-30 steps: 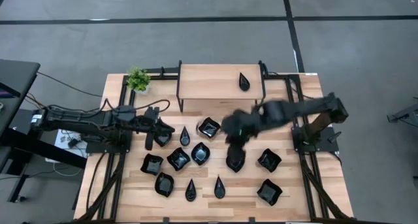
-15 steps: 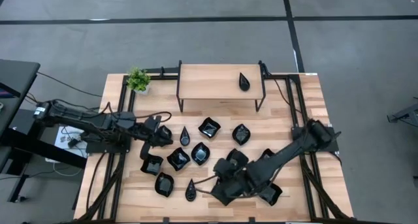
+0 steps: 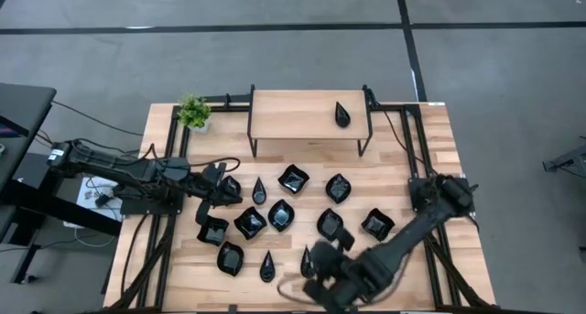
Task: Pick & Place Mini shaped plates
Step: Stack the black drop shaped plate on top of the black drop shaped plate on the shelf
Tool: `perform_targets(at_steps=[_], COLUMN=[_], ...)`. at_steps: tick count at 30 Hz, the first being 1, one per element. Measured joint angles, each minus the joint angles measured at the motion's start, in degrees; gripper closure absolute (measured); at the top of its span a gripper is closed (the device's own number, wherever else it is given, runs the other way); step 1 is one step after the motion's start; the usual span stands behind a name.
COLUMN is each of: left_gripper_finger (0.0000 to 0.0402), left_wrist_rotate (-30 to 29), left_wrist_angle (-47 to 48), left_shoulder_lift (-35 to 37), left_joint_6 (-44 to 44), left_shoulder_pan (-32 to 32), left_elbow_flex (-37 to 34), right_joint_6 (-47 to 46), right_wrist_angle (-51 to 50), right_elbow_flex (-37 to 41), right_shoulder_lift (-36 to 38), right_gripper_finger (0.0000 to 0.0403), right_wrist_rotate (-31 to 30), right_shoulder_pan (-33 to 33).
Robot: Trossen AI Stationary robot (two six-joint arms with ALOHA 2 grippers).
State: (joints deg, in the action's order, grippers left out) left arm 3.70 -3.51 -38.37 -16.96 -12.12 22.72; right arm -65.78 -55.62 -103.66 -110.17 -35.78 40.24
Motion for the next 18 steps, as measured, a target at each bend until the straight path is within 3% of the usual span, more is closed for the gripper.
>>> perform_targets(at_steps=[4, 12, 18], left_gripper_finger=[0.0382, 0.0382, 0.0382], left_wrist_rotate=[0.0, 0.0, -0.5], left_wrist_angle=[-0.2, -0.4, -0.8], left_shoulder_lift=[0.0, 0.0, 0.0], left_joint_6=[0.2, 0.0, 0.0], left_shoulder_pan=[0.0, 0.0, 0.0], left_elbow_flex=[0.0, 0.0, 0.0], right_joint_6=[11.7, 32.0, 46.6], right_wrist_angle=[4.8, 1.9, 4.8], right_elbow_flex=[0.0, 0.0, 3.0], right_shoulder_lift=[2.8, 12.0, 17.5], right_gripper_finger=[0.0395, 0.0401, 0.0402], right_wrist_rotate=[3.0, 4.5, 13.0], right_shoulder_pan=[-0.3, -7.2, -14.8])
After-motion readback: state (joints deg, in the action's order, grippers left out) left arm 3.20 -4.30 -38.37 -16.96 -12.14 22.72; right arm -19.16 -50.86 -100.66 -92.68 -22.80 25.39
